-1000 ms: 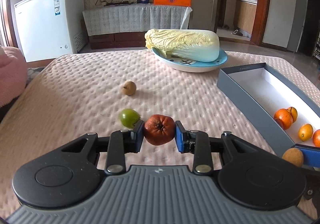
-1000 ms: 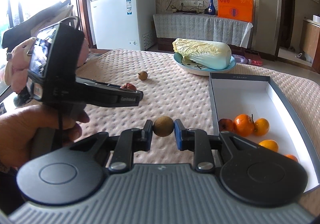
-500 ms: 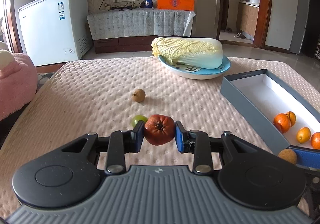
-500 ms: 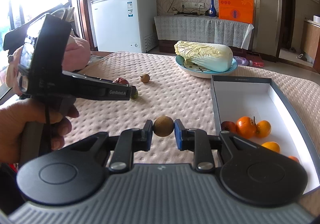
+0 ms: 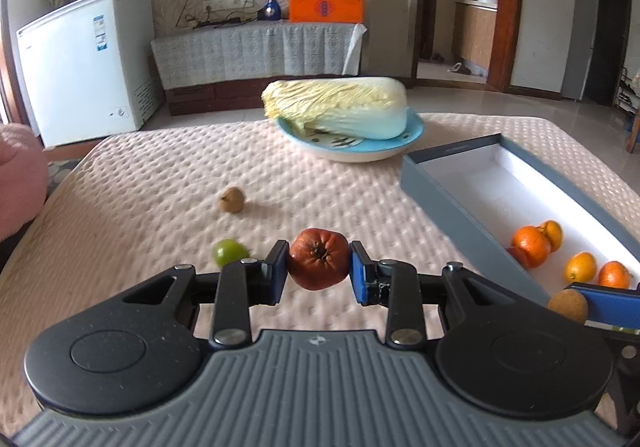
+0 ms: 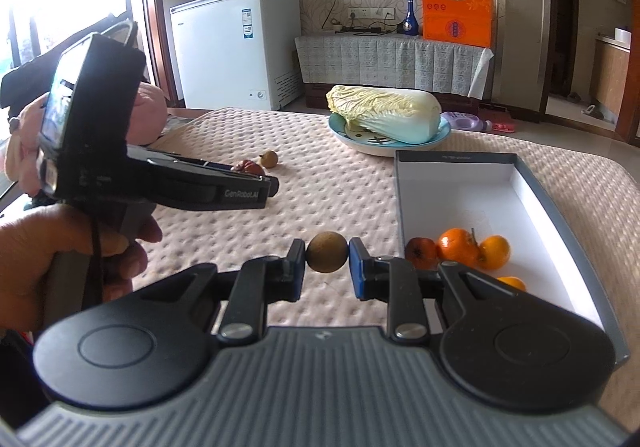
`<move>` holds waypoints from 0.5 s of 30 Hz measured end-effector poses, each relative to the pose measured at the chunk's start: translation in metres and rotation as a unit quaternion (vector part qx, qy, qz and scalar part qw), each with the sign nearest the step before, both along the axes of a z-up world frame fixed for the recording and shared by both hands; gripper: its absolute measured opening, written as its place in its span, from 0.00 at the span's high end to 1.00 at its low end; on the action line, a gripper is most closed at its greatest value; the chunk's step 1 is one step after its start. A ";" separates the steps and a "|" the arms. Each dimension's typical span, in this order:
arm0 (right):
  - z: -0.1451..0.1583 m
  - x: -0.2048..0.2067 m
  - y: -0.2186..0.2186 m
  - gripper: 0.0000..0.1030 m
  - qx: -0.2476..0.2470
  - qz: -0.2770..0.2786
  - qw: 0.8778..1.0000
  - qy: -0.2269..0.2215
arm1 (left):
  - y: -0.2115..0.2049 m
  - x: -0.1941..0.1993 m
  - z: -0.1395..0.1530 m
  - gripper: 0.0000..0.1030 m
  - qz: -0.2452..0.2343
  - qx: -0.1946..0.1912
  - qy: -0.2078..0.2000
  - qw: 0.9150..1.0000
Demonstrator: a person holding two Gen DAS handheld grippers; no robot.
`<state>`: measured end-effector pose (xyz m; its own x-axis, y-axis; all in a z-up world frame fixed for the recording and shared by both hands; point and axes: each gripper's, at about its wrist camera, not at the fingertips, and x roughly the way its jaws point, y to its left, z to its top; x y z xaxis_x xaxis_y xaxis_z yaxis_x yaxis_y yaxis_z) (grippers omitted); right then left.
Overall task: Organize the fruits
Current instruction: 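Carry the red tomato and brown fruit in both grippers over the box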
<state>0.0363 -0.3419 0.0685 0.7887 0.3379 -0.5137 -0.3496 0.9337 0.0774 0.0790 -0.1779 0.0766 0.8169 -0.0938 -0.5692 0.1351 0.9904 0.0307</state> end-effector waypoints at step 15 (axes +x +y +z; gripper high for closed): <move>-0.008 -0.006 -0.054 0.74 -0.010 -0.058 0.998 0.012 | -0.067 0.005 0.015 0.64 -0.083 -0.015 -0.024 0.996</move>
<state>0.0302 -0.3956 0.0602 0.8089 0.2352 -0.5388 -0.2378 0.9691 0.0660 0.0839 -0.2447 0.0916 0.8150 -0.2467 -0.5244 0.2964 0.9550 0.0114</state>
